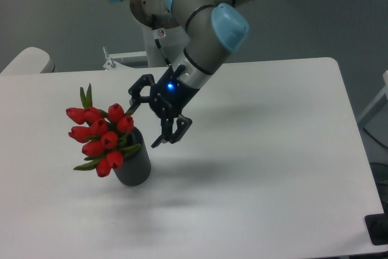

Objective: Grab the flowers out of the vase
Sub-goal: 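Move the open gripper toward the tulip stems above the vase rim, then close the gripper around the red tulip stems below the blooms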

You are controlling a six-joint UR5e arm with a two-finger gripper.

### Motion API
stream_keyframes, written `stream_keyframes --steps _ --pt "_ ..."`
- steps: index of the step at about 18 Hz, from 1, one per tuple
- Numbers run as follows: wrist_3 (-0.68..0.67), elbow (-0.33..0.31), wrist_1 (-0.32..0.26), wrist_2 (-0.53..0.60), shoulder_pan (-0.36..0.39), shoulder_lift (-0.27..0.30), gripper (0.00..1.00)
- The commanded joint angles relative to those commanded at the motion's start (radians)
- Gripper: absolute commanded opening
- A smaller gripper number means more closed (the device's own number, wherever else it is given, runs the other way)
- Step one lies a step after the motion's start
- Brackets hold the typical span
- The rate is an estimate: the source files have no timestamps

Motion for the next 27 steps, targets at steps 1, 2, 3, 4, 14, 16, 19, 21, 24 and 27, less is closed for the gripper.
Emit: stream_keyframes --steps 1,2,3,4,14,16,19,21,24,27 --pt "0.002 0.0 0.002 0.0 0.0 0.0 1.0" --pt "0.002 -0.002 0.008 0.0 -0.002 0.0 1.0" --pt "0.0 -0.006 0.015 -0.002 -0.005 0.0 1.0" --pt "0.002 -0.008 0.021 -0.005 -0.008 0.0 1.0" --pt "0.002 -0.035 0.08 -0.058 -0.04 -0.021 1.0" --pt "0.0 -0.035 0.08 -0.066 -0.041 -0.026 1.0" --pt "0.0 -0.038 0.08 -0.089 -0.041 -0.032 1.0" --pt "0.002 -0.041 0.08 -0.101 -0.041 -0.037 1.0" --pt "0.005 -0.038 0.081 -0.13 -0.04 -0.046 1.0" --pt "0.0 -0.038 0.081 -0.137 -0.037 -0.046 0.88"
